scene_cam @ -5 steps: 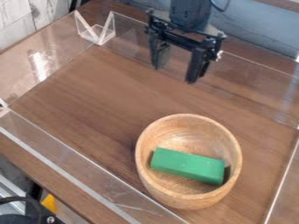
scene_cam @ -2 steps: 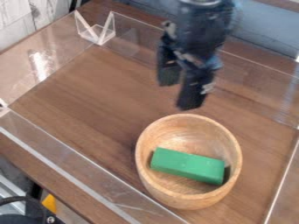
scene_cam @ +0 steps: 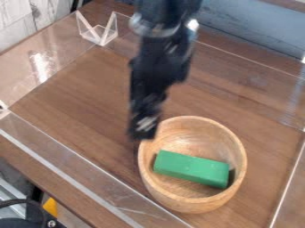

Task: Remove the green block from inside the brown bowl and put it on the table

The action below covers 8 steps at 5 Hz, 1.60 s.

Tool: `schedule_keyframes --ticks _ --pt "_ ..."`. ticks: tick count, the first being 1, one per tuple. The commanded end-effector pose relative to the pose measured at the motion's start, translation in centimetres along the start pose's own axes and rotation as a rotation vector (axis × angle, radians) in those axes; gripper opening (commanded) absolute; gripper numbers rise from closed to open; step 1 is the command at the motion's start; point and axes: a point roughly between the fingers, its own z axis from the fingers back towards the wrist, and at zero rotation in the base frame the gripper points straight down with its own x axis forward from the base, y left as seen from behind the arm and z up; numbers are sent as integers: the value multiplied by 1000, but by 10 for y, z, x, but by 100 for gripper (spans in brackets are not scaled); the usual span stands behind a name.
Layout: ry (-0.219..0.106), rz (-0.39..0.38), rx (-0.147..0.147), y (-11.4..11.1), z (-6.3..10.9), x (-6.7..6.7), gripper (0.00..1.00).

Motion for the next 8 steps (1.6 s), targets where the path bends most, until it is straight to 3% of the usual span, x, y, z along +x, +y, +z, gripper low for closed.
schedule_keyframes --ticks 1,3,4,5,7,8 --pt "-34 -146 66 -6 5 8 100" --pt "-52 -260 126 -5 -23 14 100" --pt "-63 -280 145 -8 -31 23 100" --pt "-76 -294 158 -11 -33 36 100" --pt "-122 -293 184 -12 -7 39 100" --pt "-133 -324 196 -16 -16 39 100"
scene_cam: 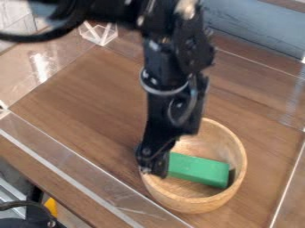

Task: Remove the green block from inside the brown bowl and put it on the table

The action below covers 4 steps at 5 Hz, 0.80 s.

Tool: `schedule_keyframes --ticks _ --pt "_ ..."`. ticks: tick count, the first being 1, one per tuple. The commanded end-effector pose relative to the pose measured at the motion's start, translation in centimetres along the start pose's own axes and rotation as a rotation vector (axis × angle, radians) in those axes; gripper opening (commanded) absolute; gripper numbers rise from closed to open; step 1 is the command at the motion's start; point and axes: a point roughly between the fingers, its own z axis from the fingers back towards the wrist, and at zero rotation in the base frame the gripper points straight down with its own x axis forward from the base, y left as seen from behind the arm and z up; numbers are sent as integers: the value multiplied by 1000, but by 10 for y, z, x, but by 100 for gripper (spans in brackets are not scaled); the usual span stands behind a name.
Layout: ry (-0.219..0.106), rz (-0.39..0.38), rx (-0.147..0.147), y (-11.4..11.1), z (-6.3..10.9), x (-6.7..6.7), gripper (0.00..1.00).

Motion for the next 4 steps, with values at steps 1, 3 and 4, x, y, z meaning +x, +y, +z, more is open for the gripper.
schedule_keyframes --ticks 1,3,4 --pt "-30 -38 39 -1 0 4 100" --pt "-61 -14 68 5 -10 -19 100" --pt "-84 -30 80 3 6 -14 100"
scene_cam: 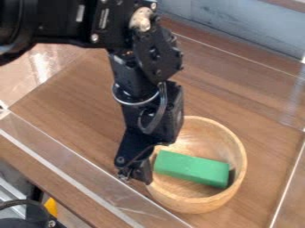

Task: Remove the green block from inside the brown bowl and put it on the table

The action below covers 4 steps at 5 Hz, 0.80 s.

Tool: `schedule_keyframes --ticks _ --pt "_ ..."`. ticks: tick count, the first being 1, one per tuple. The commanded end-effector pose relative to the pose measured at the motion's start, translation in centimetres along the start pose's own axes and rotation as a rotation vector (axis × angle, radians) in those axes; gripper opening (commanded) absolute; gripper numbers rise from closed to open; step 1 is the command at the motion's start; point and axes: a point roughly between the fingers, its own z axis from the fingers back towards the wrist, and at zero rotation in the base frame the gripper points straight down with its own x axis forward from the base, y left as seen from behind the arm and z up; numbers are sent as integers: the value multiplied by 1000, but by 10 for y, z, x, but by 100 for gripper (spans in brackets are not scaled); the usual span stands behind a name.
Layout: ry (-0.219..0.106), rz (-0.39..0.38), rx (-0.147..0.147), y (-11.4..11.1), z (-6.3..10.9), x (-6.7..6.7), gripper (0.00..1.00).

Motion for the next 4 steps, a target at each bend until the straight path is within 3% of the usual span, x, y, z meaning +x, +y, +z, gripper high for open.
schedule_keyframes --ticks 1,2,3,4 --pt "-16 37 39 16 8 5 100" --pt "-8 125 57 18 16 -1 100" --pt "-1 229 83 29 31 -16 100" --pt "7 316 109 46 48 -45 100"
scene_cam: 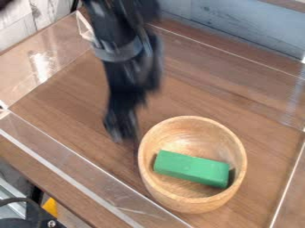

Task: Remove the green block from inside the brown bowl and put it on the table

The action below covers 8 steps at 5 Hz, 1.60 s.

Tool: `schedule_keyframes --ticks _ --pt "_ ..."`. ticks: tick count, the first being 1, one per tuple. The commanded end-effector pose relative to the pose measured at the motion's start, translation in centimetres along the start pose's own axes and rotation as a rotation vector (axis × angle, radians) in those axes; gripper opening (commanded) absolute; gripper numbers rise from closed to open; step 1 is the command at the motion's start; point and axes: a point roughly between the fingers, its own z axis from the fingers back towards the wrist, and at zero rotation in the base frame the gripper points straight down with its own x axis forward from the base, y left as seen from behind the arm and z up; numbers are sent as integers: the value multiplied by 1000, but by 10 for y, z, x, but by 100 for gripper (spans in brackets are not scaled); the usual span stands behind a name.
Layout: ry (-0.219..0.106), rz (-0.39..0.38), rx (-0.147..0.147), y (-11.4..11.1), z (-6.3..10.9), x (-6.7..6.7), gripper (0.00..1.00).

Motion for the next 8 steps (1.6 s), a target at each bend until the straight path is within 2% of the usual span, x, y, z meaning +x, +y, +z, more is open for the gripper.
schedule_keyframes --ticks 1,2,3,4,5,6,7,8 --pt "-25 69 60 30 16 -22 100" --pt "-29 148 99 47 32 -42 0" --pt "-29 192 123 50 43 -52 0" --pt "-14 255 111 40 23 -52 0" --pt "-3 338 87 27 0 -46 0" --pt "14 344 75 34 -10 -53 0" --pt "9 356 72 41 -5 -59 0" --pt "9 434 74 43 -7 -53 0"
